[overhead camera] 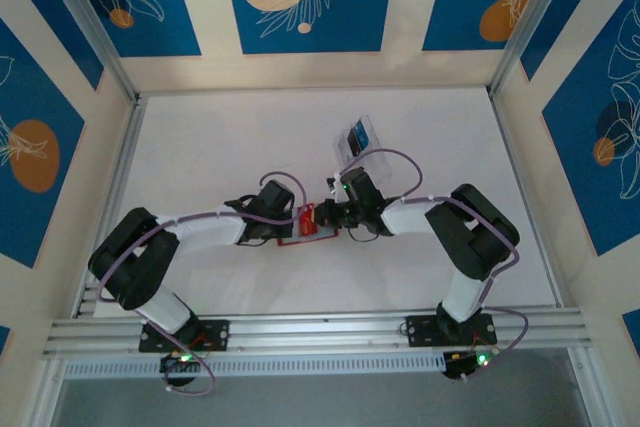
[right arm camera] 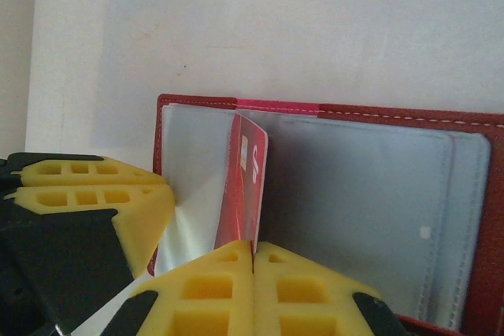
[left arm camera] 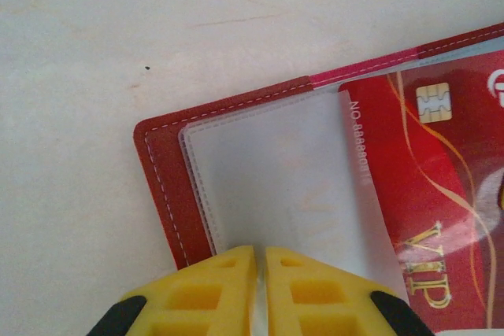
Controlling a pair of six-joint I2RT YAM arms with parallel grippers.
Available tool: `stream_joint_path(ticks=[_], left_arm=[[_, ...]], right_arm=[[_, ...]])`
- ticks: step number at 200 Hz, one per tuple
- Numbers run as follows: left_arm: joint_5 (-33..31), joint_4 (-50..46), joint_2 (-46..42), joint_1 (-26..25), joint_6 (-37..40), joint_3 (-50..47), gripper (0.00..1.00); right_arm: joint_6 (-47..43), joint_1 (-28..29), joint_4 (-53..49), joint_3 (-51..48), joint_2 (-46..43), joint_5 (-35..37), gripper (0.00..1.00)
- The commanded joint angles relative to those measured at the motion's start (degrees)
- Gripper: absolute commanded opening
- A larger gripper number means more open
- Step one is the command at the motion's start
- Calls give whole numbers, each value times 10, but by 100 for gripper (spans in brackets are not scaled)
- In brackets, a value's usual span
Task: Put the credit cards into the card holder
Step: Insert the credit card into the card slot.
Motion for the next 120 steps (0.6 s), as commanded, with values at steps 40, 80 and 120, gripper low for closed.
stream_joint_path(ticks=[40,80,120], left_arm=[[-3,-63,13,-4,0,-10,12],[-4,-62,15,-4,1,-11,12],[-4,-59,18,-4,0,-11,12]], right_arm=[[39,8,11,-24,29,-10,0],[36,12,-3,-38,17,-12,0],[24,16,-21,-39,15,-13,0]])
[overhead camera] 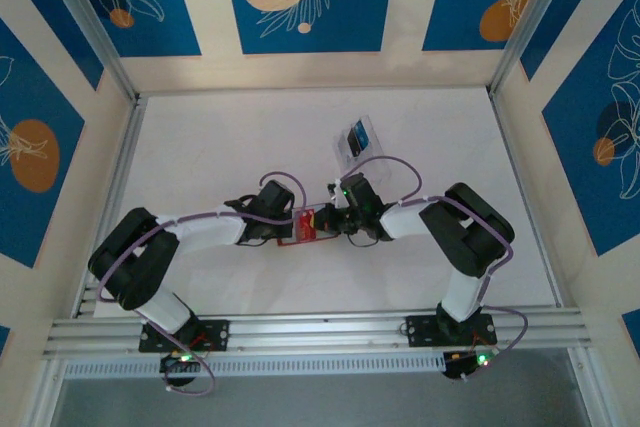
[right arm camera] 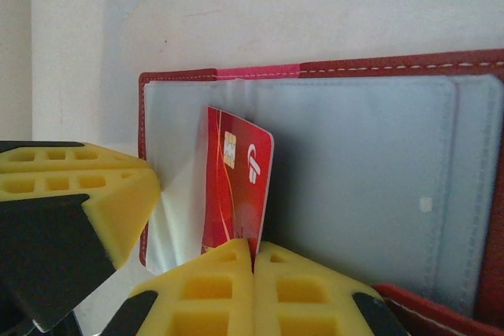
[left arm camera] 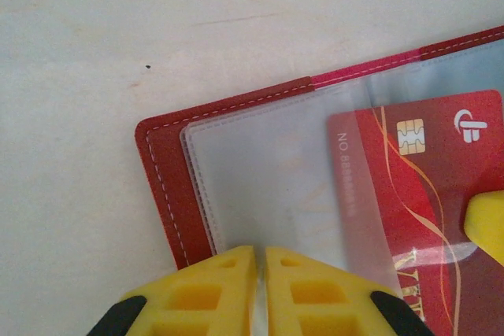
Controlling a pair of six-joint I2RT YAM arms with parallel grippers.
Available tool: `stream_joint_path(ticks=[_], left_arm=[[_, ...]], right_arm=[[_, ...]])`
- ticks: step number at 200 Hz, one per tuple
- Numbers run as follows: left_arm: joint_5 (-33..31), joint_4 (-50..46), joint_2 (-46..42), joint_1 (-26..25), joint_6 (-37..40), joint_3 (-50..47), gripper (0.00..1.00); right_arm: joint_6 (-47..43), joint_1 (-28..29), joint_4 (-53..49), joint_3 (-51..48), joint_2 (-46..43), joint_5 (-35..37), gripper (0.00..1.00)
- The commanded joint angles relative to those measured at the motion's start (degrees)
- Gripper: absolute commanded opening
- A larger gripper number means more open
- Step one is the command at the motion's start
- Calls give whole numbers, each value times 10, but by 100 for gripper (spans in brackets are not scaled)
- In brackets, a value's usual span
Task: Put the credit cards into the card holder
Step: Insert the credit card into the card slot.
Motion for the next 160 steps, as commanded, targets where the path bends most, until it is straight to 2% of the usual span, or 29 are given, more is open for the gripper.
stream_joint_path(ticks=[1,82,132,160], left_arm=[[-4,-58,18,-4,0,-11,12],[-1,-56,15,-3,1,-11,12],[9,-52,11,-3,3,-8,12],[7,-50,-19,-2,-6,-19,14]], right_arm=[[-11,10,-57,-15,1,-2,0],[-19,29,-79,61,44,-15,0],[6,47,-66,58,66,-6,0],[7,46,-72,53,67,4,0]])
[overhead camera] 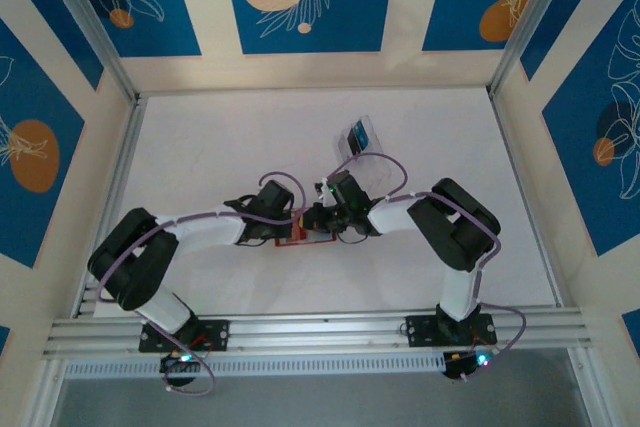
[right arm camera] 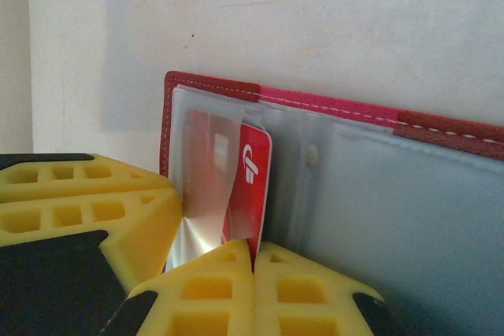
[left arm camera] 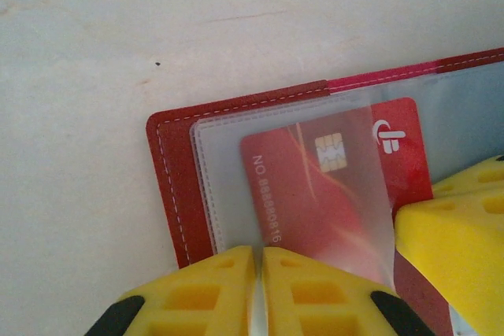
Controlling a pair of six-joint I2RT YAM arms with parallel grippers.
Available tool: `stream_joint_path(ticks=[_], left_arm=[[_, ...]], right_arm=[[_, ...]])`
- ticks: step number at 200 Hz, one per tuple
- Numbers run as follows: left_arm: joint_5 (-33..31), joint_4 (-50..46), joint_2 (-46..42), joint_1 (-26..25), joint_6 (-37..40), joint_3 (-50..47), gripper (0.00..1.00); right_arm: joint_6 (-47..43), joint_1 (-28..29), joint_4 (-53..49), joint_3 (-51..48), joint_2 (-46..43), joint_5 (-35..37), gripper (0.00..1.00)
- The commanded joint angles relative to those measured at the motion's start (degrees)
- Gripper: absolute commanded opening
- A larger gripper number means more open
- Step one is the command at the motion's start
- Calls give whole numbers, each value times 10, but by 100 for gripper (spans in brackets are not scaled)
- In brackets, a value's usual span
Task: Put the credit cards into the card holder
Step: Insert the credit card into the card slot.
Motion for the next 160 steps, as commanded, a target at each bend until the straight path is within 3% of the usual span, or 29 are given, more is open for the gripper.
stream_joint_path(ticks=[1,63,160], left_arm=[[9,-42,-17,-1,-7,-20,14],[-17,-43,-104,14,-21,-72,16],[12,-13,-23,18,-4,-67,11]], right_arm=[[2,17,-45,-10,22,10,0],[-17,10,-83,3,14,8,0],[-22,19,-98,16,11,-3,0]])
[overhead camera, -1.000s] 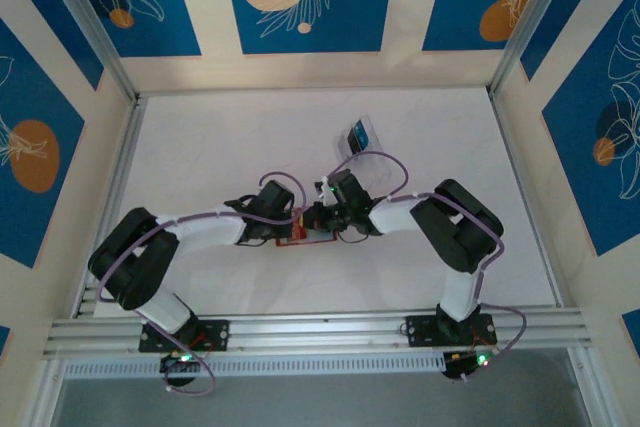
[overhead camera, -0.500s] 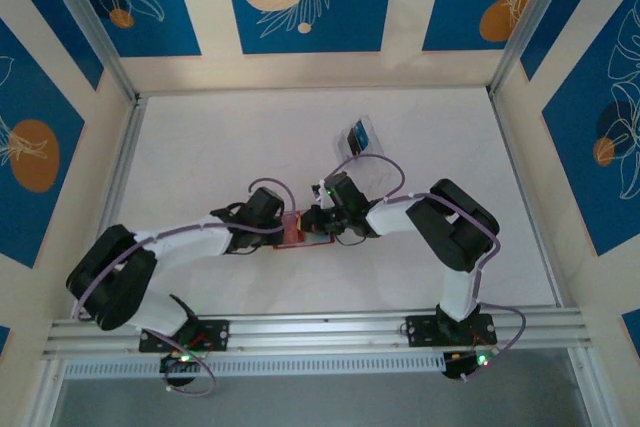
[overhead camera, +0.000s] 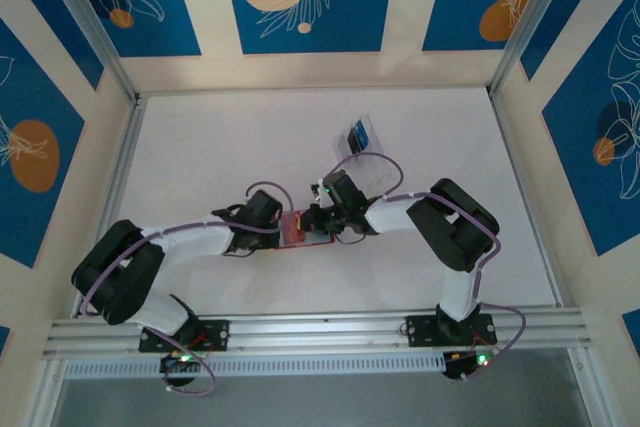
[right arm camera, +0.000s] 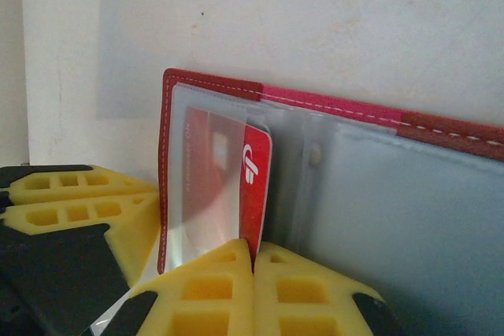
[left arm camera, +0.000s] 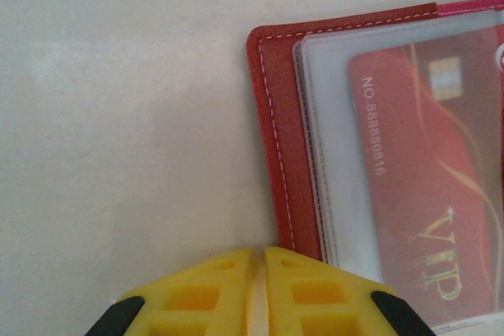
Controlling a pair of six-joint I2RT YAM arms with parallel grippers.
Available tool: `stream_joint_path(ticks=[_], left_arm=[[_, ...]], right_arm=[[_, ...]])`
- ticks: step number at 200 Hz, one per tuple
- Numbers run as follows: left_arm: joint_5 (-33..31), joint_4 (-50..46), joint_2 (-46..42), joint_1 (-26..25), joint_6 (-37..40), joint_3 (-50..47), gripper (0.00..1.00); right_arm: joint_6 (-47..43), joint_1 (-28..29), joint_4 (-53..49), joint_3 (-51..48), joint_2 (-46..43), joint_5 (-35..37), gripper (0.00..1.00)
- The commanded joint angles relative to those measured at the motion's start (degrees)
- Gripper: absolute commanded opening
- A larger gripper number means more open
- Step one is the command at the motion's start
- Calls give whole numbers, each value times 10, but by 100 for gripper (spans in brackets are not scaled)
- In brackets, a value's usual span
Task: Put the credit cards into the card holder
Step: Insert the credit card into the card slot.
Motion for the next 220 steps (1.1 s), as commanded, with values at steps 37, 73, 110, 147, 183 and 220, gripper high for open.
stream_joint_path(ticks=[37,73,110,147,183,220], left_arm=[[15,19,36,-2,4,-4,11],[16,22,38,-3,4,-3,11],[12,21,35,-4,0,-6,11],[7,21,34,-4,-3,-13,11],[6,25,33,-4,-7,-18,11],[7,25,33,-4,-7,-20,11]], right_arm=[[1,22,-52,5,12,-12,2],[12,39,-50,20,25,-23,6],[12,42,-67,16,10,-11,13],[-21,40,-154,34,-28,15,24],[-50,37,-222,54,-55,19,32],[-60,37,-252,64,-70,30,35]])
